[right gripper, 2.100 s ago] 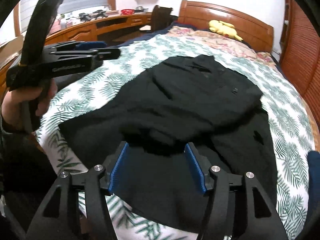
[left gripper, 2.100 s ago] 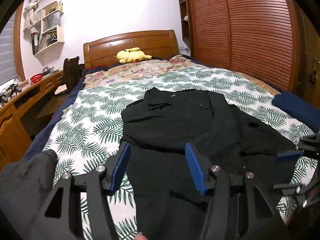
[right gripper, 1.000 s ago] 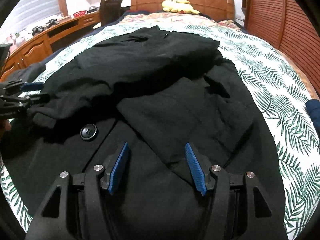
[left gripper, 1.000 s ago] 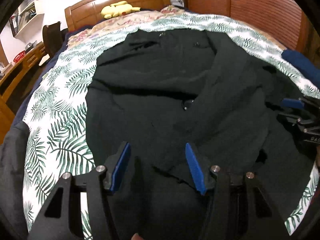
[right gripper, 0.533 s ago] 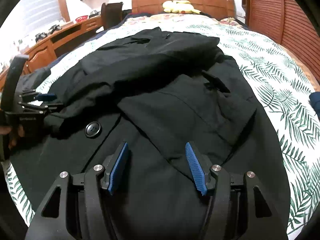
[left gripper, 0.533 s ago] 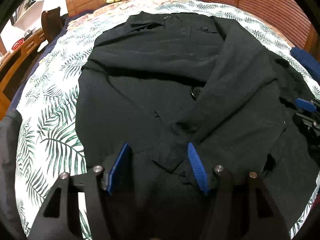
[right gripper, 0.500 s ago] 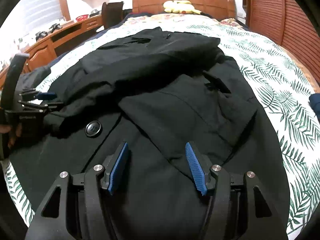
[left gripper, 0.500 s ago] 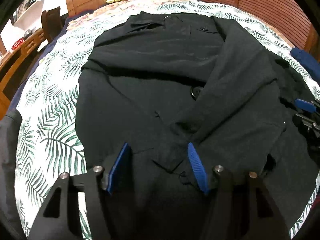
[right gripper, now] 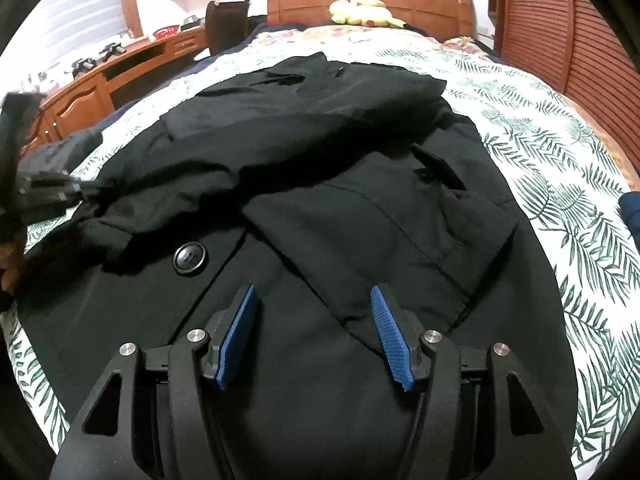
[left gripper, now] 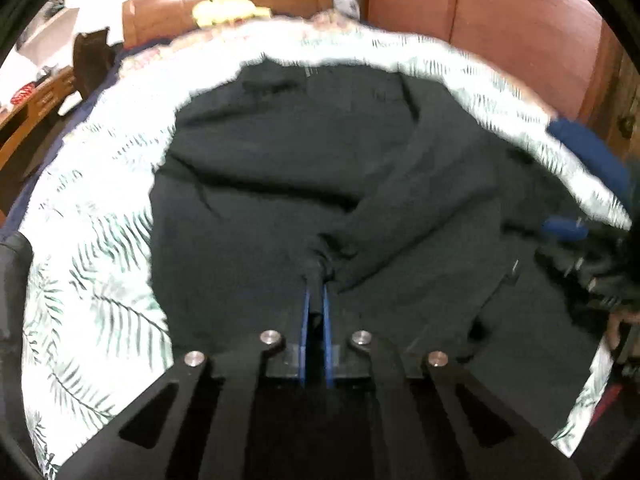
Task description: Fold large clothes
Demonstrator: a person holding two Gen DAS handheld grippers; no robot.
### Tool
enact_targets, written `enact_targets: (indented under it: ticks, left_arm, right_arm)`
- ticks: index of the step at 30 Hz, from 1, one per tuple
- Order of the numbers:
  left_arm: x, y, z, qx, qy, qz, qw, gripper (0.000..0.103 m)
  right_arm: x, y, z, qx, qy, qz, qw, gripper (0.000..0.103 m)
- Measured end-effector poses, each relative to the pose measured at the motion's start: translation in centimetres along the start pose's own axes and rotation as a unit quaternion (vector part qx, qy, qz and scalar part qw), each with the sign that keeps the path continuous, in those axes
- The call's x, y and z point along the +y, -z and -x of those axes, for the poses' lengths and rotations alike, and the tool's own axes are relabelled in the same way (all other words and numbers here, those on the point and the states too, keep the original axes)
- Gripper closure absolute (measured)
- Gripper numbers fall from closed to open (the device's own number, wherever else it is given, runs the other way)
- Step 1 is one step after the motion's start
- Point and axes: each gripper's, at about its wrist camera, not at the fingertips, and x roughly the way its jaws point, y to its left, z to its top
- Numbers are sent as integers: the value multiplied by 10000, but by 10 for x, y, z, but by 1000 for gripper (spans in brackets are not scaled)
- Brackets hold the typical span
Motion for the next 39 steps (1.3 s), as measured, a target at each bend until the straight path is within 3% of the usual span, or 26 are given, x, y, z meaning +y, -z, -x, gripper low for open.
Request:
enact_targets:
  ticks: [6, 8, 12, 16, 23, 30, 39]
  left_arm:
    - [21, -18, 50, -915, -315, 290, 9949, 102]
    - [35, -18, 60, -1021, -468, 338, 9931, 102]
    - [57, -9, 63, -897, -602, 477, 9930, 102]
    - [68, 5, 60, -669, -485, 630, 9946, 102]
    - [58, 19, 67, -565, -333, 462, 9968, 86]
    - [63, 18, 89, -824, -266, 446, 9952, 67]
    - [81, 24, 105, -985, -462, 488, 9929, 57]
  right_arm:
    - [0, 0, 0, 4, -1, -10, 10000, 43]
    - [0, -1, 0, 1, -3, -10, 10000, 43]
    - [-3, -2, 3, -56, -37, -44, 10000, 43]
    - [-5, -9, 12, -170, -25, -90, 9998, 43]
    - [6, -46, 17, -335, 153, 234, 9990, 43]
    - [22, -94, -20, -158, 147, 464, 9987, 43]
    - [55, -143, -88, 145, -161, 395, 9990, 43]
